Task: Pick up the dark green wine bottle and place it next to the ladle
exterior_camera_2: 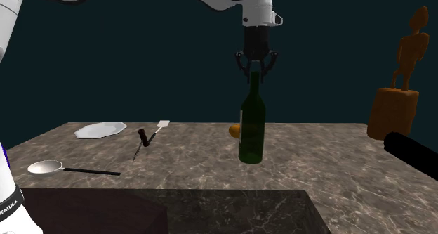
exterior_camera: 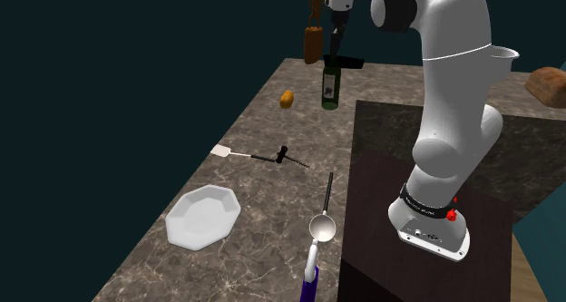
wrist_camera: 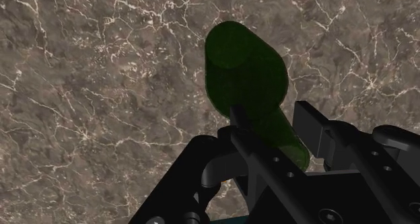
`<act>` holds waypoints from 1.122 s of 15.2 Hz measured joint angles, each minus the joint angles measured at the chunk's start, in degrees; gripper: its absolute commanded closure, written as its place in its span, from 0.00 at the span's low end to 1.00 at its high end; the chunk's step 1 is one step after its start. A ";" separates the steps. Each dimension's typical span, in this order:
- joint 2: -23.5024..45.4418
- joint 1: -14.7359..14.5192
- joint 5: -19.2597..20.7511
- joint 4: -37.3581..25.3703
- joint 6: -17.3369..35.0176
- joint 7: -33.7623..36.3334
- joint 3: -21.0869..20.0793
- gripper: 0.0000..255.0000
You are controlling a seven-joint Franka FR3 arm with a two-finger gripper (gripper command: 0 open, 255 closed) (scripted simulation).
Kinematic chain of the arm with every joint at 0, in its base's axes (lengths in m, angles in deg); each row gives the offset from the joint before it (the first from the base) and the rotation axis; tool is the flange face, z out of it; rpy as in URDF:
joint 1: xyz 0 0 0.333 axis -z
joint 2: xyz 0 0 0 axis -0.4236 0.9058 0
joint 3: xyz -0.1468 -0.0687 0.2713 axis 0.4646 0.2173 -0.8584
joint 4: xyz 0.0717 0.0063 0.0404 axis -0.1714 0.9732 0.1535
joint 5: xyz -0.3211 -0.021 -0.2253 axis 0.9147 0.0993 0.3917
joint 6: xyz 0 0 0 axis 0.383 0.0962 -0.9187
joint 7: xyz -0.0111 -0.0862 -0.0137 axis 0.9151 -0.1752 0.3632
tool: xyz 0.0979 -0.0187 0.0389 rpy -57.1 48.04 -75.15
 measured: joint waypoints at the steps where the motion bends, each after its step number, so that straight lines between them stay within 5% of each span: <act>1: -0.02 0.14 0.02 -0.79 -0.79 -0.01 0.05 1.00; 15: 1.88 2.59 -0.66 -14.38 -12.40 0.53 0.13 1.00; 17: -1.27 0.29 0.80 -10.50 -11.46 1.81 0.32 1.00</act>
